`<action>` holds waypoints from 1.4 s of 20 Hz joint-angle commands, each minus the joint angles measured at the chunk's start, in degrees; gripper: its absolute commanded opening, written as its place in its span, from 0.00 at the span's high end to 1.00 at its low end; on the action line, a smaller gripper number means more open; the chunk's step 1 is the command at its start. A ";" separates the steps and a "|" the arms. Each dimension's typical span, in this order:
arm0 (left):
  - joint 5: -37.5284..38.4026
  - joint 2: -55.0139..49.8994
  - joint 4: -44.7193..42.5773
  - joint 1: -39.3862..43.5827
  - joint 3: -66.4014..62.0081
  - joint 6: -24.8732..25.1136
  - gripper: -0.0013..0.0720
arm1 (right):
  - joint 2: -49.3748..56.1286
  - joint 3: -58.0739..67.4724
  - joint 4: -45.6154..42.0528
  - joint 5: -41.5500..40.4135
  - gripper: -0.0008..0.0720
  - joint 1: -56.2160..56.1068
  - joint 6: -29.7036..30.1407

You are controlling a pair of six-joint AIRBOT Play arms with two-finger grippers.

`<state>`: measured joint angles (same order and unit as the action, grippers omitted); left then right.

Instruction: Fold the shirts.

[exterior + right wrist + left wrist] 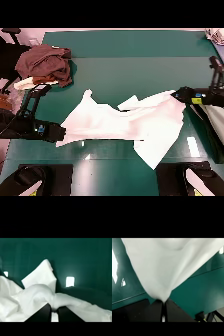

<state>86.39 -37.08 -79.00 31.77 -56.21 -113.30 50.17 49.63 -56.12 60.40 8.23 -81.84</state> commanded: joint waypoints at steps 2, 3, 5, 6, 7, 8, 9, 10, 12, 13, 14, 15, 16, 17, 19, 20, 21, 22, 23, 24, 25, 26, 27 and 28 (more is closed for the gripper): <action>-1.38 0.48 -0.35 0.02 3.02 -0.28 0.95 | 17.29 2.95 -1.81 -6.36 0.26 0.61 0.50; -2.36 0.48 -0.31 0.02 4.28 -0.33 0.95 | 20.70 6.01 -2.91 -3.54 0.24 1.77 1.64; -3.02 0.48 -0.26 0.02 6.03 -0.48 0.95 | 23.28 11.72 -4.66 2.10 0.24 4.66 3.96; -3.04 0.48 -0.22 0.02 6.51 -0.48 0.95 | 22.34 13.03 -5.16 3.08 0.24 6.16 3.91; -2.99 0.48 -0.22 0.02 6.62 -0.48 0.95 | 19.87 12.57 -5.11 3.52 0.24 7.96 3.85; -3.04 0.48 -0.24 0.02 6.62 -0.48 0.95 | 17.00 10.82 -5.14 4.44 0.19 9.44 3.85; -3.17 0.48 -0.24 0.02 6.62 -0.48 0.95 | 13.68 7.85 -5.68 6.38 0.15 10.84 3.85; -3.61 0.48 -0.24 0.02 6.62 -0.48 0.95 | 10.40 4.20 -6.75 8.48 0.15 12.07 3.82; -4.96 0.48 -0.24 0.02 6.62 -0.63 0.95 | 3.48 -4.44 -10.43 10.84 0.15 13.38 3.15; -5.57 0.48 -0.22 0.00 6.62 -0.81 0.95 | 0.26 -8.55 -12.13 10.73 0.15 13.44 2.12; -6.10 0.48 -0.15 0.02 6.62 -1.14 0.95 | -2.14 -11.61 -13.09 10.88 0.15 13.38 0.81; -6.64 0.48 -0.11 0.02 6.62 -2.16 0.95 | -4.02 -14.25 -13.07 11.15 0.15 13.38 0.15; -7.30 0.48 -0.07 0.02 6.62 -2.27 0.95 | -5.14 -16.35 -13.20 11.58 0.15 13.40 -0.20; -7.82 0.48 -0.09 0.02 6.62 -2.27 0.95 | -5.90 -18.27 -15.02 12.28 0.15 13.40 -1.20; -8.63 0.48 -0.09 0.02 6.62 -2.27 0.95 | -6.80 -20.94 -21.03 13.68 0.15 13.40 -3.74; -8.92 0.48 -0.09 0.00 6.62 -2.27 0.95 | -6.97 -21.77 -22.34 13.75 0.15 13.40 -4.33; -9.16 0.48 -0.09 0.02 6.62 -2.25 0.95 | -6.99 -22.40 -22.25 13.46 0.15 13.40 -4.31; -9.25 0.48 -0.13 0.02 6.62 -2.25 0.95 | -6.93 -23.12 -21.88 12.63 0.15 13.40 -4.31; -9.31 0.48 -0.11 0.00 6.62 -2.27 0.95 | -6.27 -23.74 -21.88 11.93 0.15 13.40 -4.31; -9.40 0.48 -0.13 0.00 6.62 -2.27 0.95 | -4.94 -24.39 -21.55 11.06 0.15 13.40 -4.28; -9.53 0.48 -0.24 0.00 6.62 -2.27 0.95 | -3.17 -24.65 -21.38 10.97 0.15 13.40 -4.24; -9.60 0.48 -0.35 0.00 6.62 -2.27 0.95 | -1.27 -24.39 -20.39 11.23 0.15 13.22 -3.80; -9.60 0.48 -0.39 0.00 6.62 -2.27 0.95 | 0.37 -24.04 -18.12 11.28 0.15 12.79 -3.13; -9.92 0.48 -0.39 0.00 6.62 -2.27 0.95 | 1.73 -23.52 -14.75 10.93 0.15 12.35 -2.86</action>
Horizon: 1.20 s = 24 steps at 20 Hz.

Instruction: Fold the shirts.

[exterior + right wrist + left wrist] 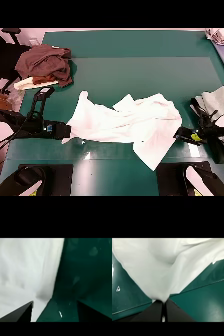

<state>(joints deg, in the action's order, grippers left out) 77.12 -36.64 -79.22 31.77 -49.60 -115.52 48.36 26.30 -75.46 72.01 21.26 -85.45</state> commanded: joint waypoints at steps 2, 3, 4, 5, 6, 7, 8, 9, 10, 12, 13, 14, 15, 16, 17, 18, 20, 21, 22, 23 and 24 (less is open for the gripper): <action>-1.16 0.04 -0.28 0.00 0.02 -0.04 0.95 | 5.70 0.61 10.93 -3.98 0.15 -3.26 1.07; -1.22 0.02 -0.28 0.00 0.02 -0.04 0.95 | 6.67 0.76 12.59 -5.95 0.16 -5.09 0.98; -1.36 -0.02 -0.31 0.00 0.02 -0.04 0.95 | 7.82 0.76 13.51 -7.76 0.20 -7.13 0.55; -1.62 -0.02 -0.55 0.00 0.02 -0.07 0.95 | 8.96 0.76 14.01 -8.66 0.25 -8.90 -0.04; -1.88 -0.02 -0.85 0.00 0.02 -0.17 0.95 | 10.10 0.83 14.51 -9.01 0.35 -10.71 -0.13; -2.32 -0.02 -1.27 0.00 0.02 -0.50 0.95 | 10.78 1.27 14.40 -8.52 0.65 -12.17 -0.13; -3.02 -0.02 -1.75 -0.04 0.02 -1.14 0.95 | 10.95 2.45 14.47 -7.41 0.86 -13.33 -0.11; -3.91 -0.02 -2.34 -0.04 0.02 -1.18 0.95 | 10.27 4.35 14.23 -5.53 0.95 -14.34 0.15; -4.85 -0.02 -3.30 -0.04 0.00 -1.53 0.95 | 8.66 6.86 13.94 -3.65 0.95 -14.86 0.20; -4.70 -0.02 -3.30 -0.04 -0.50 -1.66 0.95 | 3.23 14.51 14.32 2.38 0.96 -14.84 0.20; -2.80 -0.02 -3.54 -0.04 -1.57 -2.14 0.95 | 0.42 19.54 14.45 6.82 0.96 -14.84 0.17; -0.55 0.00 -4.31 -0.04 -3.89 -3.67 0.95 | -1.92 24.68 14.36 11.13 0.96 -14.84 0.20; 1.09 0.00 -5.07 -0.04 -7.41 -4.50 0.95 | -4.04 30.32 14.45 14.93 0.96 -14.60 0.17; 2.25 0.00 -6.56 -0.04 -12.48 -4.50 0.95 | -6.10 36.65 14.43 18.18 0.96 -13.75 0.15; 3.30 0.00 -8.81 -0.04 -17.90 -4.52 0.95 | -7.65 43.43 14.38 21.22 0.96 -12.13 0.17; 5.29 -0.02 -12.33 -0.04 -24.13 -4.83 0.95 | -8.41 49.90 14.38 23.21 0.96 -10.67 0.17; 10.67 0.00 -18.45 -0.04 -35.87 -6.01 0.95 | -8.61 64.35 14.12 24.79 0.96 -9.64 0.24; 12.37 0.00 -18.80 -0.04 -41.94 -6.05 0.95 | -7.56 72.59 14.38 25.79 0.96 -9.64 1.03; 12.57 0.00 -17.86 -0.04 -47.56 -6.49 0.95 | -5.86 80.96 14.38 27.32 0.96 -9.64 1.84; 11.82 0.00 -16.09 -0.04 -53.09 -7.72 0.95 | -3.85 89.94 13.99 29.07 0.96 -9.64 1.97; 10.27 -0.02 -13.53 -0.04 -58.42 -8.87 0.95 | -1.40 99.71 13.09 30.38 0.96 -9.66 1.75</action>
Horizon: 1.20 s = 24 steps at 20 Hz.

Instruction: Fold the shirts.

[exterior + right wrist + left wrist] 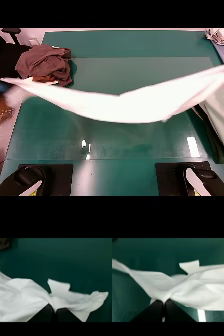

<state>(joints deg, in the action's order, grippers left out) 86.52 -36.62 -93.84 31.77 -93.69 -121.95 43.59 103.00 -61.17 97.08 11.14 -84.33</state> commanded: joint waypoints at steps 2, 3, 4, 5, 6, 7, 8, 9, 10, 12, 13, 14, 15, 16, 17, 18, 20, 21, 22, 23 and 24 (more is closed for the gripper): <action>-2.54 -0.07 6.36 -0.04 -21.35 -4.33 0.95 | 6.75 36.98 -5.55 4.31 0.96 -0.31 -1.40; -3.69 -0.11 7.91 -0.04 -22.64 -5.22 0.95 | 7.74 41.00 -8.46 3.48 0.96 -0.72 -2.95; -4.35 -0.20 8.13 -0.04 -22.36 -5.70 0.96 | 8.63 43.60 -11.47 2.73 0.96 -0.81 -4.90; -3.85 -0.79 6.60 -0.04 -21.14 -5.27 0.96 | 9.57 44.74 -14.08 2.60 0.96 -0.81 -7.13; -2.40 -1.68 2.78 -0.04 -19.10 -4.46 0.95 | 10.64 44.37 -14.60 3.54 0.96 -0.81 -8.37; -0.90 -2.82 -2.60 -0.04 -15.91 -4.42 0.95 | 11.67 41.55 -15.61 5.05 0.96 -0.81 -10.54; -0.57 -4.09 -6.73 -0.04 -12.22 -3.74 0.95 | 12.28 36.28 -14.80 6.45 0.96 -0.81 -12.17; -1.73 -6.29 -9.92 -0.04 -7.63 -3.50 0.95 | 12.33 27.56 -11.78 6.95 0.96 -0.81 -13.62; -4.02 -8.79 -11.17 -0.04 -3.06 -2.08 0.95 | 11.58 16.44 -8.15 4.76 0.96 -0.81 -13.68; -9.57 -14.88 -10.88 -0.04 6.69 0.55 0.95 | 8.83 -10.60 -3.96 -6.29 0.96 -0.81 -13.60; -12.63 -18.27 -11.02 -0.04 11.30 0.66 0.95 | 8.02 -23.39 -3.23 -12.85 0.96 -0.66 -13.62; -16.17 -21.42 -11.47 -0.42 15.17 0.72 0.95 | 8.02 -33.83 -2.32 -19.71 0.96 -0.26 -13.60; -20.39 -24.87 -11.43 -1.55 18.53 0.72 0.95 | 9.07 -43.32 -0.63 -28.02 0.96 0.17 -13.22; -24.17 -28.17 -11.43 -3.13 20.98 0.74 0.95 | 11.23 -50.03 1.92 -35.34 0.96 0.66 -11.06; -27.36 -31.56 -11.50 -5.18 22.95 0.52 0.95 | 14.49 -55.10 5.20 -41.86 0.96 1.18 -8.02; -28.87 -34.10 -11.47 -7.37 24.04 -0.96 0.95 | 17.75 -57.46 7.54 -45.46 0.96 1.60 -4.81; -30.18 -38.47 -11.45 -12.26 24.35 -3.34 0.95 | 25.66 -56.89 8.96 -47.58 0.96 1.86 0.04; -31.65 -39.87 -11.43 -14.53 24.35 -3.67 0.95 | 29.75 -54.40 8.96 -46.97 0.96 1.79 1.86; -32.98 -40.54 -11.32 -16.37 24.35 -3.91 0.95 | 33.09 -51.45 8.92 -45.97 0.96 1.79 3.13; -34.34 -40.94 -11.17 -17.99 24.35 -4.09 0.95 | 36.13 -48.15 8.94 -45.20 0.96 1.77 3.50; -35.89 -41.11 -10.93 -19.21 24.35 -4.07 0.95 | 38.53 -45.03 8.96 -44.59 0.96 1.66 3.50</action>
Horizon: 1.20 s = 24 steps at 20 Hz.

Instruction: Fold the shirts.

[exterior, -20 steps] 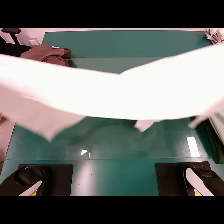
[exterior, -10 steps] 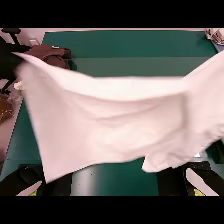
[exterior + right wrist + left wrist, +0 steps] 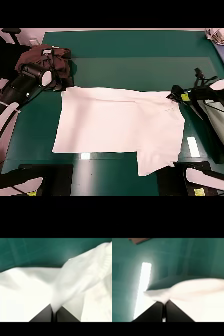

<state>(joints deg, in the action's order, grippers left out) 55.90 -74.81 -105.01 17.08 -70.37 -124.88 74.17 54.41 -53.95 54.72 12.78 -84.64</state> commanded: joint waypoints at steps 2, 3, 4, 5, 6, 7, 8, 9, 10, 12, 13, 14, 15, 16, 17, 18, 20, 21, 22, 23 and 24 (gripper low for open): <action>-9.60 -3.50 0.81 -5.97 1.03 -1.11 0.95 | 12.48 10.16 1.77 -1.57 0.96 -0.44 3.78; -11.52 -3.85 0.72 -6.29 1.03 -1.14 0.95 | 14.53 13.40 1.79 -0.76 0.96 -0.98 3.78; -13.22 -4.31 0.81 -6.29 1.03 -1.11 0.95 | 16.41 16.39 1.77 0.22 0.96 -1.77 3.78; -14.53 -5.09 0.85 -6.29 1.03 -1.11 0.95 | 18.03 19.12 1.81 1.14 0.96 -2.38 3.78; -15.34 -5.75 0.96 -6.29 1.03 -1.14 0.95 | 19.67 22.01 1.79 1.88 0.95 -3.21 3.78; -15.69 -6.45 1.09 -6.29 1.03 -1.14 0.95 | 20.96 24.44 1.81 2.08 0.95 -3.89 3.78; -15.58 -7.10 1.11 -6.29 1.03 -1.14 0.95 | 22.12 26.86 1.77 1.86 0.95 -4.63 3.76; -15.43 -7.58 1.05 -6.29 1.03 -1.11 0.95 | 23.08 29.05 1.77 1.77 0.95 -5.20 3.78; -15.50 -7.93 1.03 -6.29 1.03 -1.09 0.95 | 24.02 31.34 1.73 1.81 0.95 -5.68 3.76; -16.57 -8.31 0.92 -6.29 1.03 -1.09 0.95 | 25.59 34.93 1.40 2.21 0.94 -5.81 3.76; -16.94 -8.41 0.81 -6.29 1.03 -1.09 0.95 | 26.32 36.35 1.33 2.84 0.91 -5.79 3.76; -16.98 -8.52 0.57 -6.29 1.03 -1.09 0.95 | 26.93 37.38 1.40 3.43 0.75 -5.79 3.69; -16.98 -8.52 0.42 -6.32 1.03 -1.09 0.94 | 27.34 37.92 1.31 4.00 0.60 -5.53 3.69; -17.05 -8.52 0.39 -6.29 1.03 -1.11 0.64 | 27.58 38.32 1.33 4.48 0.50 -5.09 3.72; -17.09 -8.52 0.35 -6.32 1.03 -1.09 0.34 | 27.61 38.34 1.29 4.68 0.46 -4.59 3.72; -16.85 -8.50 0.17 -6.32 1.01 -1.05 0.31 | 27.52 38.36 1.31 4.83 0.46 -4.07 3.72; -14.43 -8.37 -0.07 -6.32 0.13 0.57 0.31 | 26.36 38.40 1.31 7.23 0.46 -2.23 3.72; -11.74 -8.35 -0.83 -6.32 -1.18 2.47 0.31 | 25.22 38.40 1.22 9.01 0.46 -1.03 3.74; -7.87 -8.33 -2.25 -6.32 -2.97 3.98 0.31 | 23.69 38.38 0.52 11.72 0.46 0.50 3.69; -3.10 -8.20 -3.80 -6.32 -4.96 5.42 0.31 | 22.10 38.34 -1.90 14.95 0.46 1.81 3.72; 0.66 -7.30 -3.98 -6.29 -6.03 7.91 0.31 | 20.35 38.34 -7.02 19.52 0.46 2.86 3.72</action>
<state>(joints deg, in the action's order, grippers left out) 46.94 -82.87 -106.72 10.79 -73.32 -121.97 97.78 92.55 -54.63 65.32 12.71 -80.88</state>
